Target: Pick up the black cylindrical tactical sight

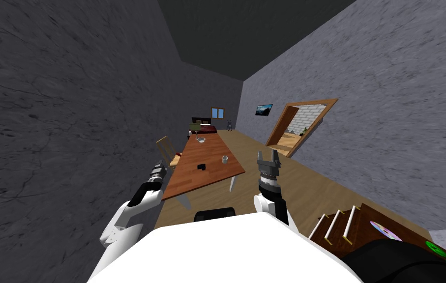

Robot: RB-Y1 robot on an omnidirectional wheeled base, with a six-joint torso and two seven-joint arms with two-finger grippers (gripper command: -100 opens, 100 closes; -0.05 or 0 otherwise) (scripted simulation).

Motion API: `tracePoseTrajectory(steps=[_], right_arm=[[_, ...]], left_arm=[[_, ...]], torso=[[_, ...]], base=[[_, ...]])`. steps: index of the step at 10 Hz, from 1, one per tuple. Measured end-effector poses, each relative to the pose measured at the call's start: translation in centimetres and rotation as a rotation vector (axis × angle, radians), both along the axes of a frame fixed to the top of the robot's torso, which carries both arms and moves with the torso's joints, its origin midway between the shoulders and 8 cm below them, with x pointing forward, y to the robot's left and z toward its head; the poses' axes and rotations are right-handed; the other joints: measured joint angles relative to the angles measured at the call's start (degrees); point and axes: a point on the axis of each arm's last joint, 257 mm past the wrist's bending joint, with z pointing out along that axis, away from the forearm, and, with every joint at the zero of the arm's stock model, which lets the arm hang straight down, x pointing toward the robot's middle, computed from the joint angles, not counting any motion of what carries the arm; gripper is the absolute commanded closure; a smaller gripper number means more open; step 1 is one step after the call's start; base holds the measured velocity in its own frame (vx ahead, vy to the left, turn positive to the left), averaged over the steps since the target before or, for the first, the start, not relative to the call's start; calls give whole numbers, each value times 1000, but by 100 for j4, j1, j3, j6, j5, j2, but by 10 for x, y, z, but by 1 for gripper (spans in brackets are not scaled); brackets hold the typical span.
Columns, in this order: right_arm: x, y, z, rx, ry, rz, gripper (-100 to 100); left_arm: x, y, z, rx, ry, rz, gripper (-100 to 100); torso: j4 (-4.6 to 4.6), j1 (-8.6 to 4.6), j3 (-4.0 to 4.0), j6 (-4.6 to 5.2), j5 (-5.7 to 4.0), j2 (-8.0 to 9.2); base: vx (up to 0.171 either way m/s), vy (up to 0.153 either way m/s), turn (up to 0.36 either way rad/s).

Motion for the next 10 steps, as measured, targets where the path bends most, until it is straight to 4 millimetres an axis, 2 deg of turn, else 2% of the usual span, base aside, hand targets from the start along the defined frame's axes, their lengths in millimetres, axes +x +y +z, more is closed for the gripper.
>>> tracePoseTrajectory(steps=[4, 10], right_arm=[[0, 0, 0, 0, 0, 0, 0], [0, 0, 0, 0, 0, 0, 0]], left_arm=[[6, 16, -39, -54, 109, 36, -100], [8, 25, -100, -158, 281, 77, -100]], torso=[[1, 0, 2, 1, 0, 3], [0, -5, 1, -2, -2, 2]], base=[[19, -68, -95], [28, -65, -82]])
